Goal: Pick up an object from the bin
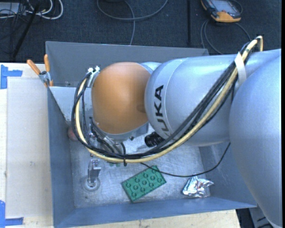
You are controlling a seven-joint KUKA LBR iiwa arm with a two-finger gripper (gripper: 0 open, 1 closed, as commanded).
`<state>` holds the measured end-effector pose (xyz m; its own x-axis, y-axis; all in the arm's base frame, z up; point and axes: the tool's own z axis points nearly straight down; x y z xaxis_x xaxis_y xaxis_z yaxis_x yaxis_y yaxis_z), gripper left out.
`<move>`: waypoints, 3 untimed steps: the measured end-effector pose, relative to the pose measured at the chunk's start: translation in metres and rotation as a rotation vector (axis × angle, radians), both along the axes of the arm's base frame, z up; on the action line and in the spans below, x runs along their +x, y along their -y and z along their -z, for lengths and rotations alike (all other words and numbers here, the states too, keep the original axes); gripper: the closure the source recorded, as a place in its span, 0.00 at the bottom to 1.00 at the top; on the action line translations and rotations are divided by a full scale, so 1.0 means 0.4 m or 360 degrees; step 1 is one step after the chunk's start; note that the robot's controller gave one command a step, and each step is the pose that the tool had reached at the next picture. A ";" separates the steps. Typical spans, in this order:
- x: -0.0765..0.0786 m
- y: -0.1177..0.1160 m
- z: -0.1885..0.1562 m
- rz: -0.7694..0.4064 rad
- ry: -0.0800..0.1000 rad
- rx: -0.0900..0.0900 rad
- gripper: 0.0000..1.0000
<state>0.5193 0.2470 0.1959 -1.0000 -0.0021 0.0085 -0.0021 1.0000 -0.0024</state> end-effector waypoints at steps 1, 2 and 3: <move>-0.069 0.092 0.309 -0.0633 0.0008 0.0007 0.00; 0.053 0.168 0.310 -0.0704 0.0017 0.0011 0.00; -0.109 0.322 0.232 -0.0822 0.0004 0.0003 0.00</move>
Offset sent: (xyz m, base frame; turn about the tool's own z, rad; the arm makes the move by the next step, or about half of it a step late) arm -0.0269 -0.0367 -0.1217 -0.3986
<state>0.4755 0.1180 0.1029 -0.8686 -0.4955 0.0056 -0.4955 0.8686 -0.0012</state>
